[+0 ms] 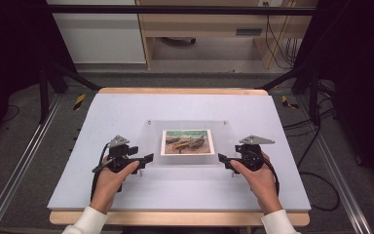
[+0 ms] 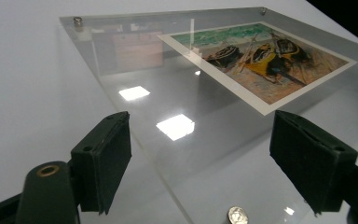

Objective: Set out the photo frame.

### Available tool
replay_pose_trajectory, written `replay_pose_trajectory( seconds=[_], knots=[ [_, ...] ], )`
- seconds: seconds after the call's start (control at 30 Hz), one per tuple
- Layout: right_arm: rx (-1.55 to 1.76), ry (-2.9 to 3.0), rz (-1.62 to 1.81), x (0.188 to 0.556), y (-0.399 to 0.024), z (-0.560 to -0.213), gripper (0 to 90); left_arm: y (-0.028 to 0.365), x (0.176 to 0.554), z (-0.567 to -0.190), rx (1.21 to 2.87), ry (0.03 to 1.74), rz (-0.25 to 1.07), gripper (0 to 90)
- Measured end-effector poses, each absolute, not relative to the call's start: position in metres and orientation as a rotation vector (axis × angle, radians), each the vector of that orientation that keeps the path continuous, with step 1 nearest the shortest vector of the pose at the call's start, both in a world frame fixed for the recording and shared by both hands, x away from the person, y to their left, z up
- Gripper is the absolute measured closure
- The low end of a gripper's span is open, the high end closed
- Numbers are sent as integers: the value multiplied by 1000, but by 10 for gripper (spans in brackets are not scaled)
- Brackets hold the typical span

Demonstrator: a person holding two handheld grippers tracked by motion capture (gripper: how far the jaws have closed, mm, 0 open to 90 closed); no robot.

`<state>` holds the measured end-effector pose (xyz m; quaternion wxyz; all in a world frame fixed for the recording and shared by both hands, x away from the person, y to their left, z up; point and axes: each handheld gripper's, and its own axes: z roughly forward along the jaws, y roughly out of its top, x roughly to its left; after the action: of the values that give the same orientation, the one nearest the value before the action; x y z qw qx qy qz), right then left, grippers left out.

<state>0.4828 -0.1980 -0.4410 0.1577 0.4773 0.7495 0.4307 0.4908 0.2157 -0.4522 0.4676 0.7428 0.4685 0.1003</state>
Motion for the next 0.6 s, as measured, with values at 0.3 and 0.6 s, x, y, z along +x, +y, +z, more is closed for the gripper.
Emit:
replay_pose_trajectory(
  seconds=[0.3, 0.6],
  knots=[
    [1455, 2152, 1273, 487, -202, -447, 147, 220, 496, -459, 1771, 1201, 132, 158],
    [1516, 2147, 1310, 488, -204, -450, 141, 219, 498, -464, 1737, 1205, 50, 160]
  ],
)
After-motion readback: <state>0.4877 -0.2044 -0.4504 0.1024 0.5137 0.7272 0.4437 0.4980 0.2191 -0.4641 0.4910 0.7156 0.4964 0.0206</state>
